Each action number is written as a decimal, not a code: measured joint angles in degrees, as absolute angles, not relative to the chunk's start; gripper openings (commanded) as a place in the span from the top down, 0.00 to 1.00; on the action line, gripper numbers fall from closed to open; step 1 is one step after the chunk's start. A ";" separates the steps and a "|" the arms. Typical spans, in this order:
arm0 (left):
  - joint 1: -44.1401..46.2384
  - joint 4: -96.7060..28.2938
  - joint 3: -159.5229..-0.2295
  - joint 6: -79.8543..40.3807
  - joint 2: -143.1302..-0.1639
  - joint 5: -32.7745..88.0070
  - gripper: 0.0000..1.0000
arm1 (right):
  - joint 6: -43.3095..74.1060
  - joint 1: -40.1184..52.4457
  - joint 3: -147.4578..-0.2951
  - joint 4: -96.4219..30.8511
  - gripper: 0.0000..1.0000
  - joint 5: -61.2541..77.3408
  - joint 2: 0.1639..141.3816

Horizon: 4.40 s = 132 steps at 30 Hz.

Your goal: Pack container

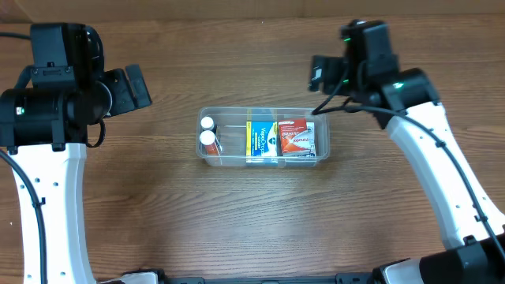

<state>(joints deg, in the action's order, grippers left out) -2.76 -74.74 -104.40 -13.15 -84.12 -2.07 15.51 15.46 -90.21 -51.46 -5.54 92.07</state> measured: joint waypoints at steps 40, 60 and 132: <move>-2.24 -72.88 -67.90 -7.99 -38.68 1.13 0.00 | 19.49 7.90 -52.12 -61.63 0.00 -7.92 36.73; -2.24 -73.54 -67.85 -8.62 -38.68 1.13 0.00 | 18.55 7.90 -51.94 -62.48 0.00 -7.92 36.64; -2.24 -68.18 -57.47 -7.42 -30.35 1.06 0.00 | -4.32 7.90 -1.06 -4.95 0.00 -1.74 0.75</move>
<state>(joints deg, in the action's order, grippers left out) -2.24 -68.18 -57.47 -7.42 -30.35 1.06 -4.32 7.90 -1.06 -4.95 -1.74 0.75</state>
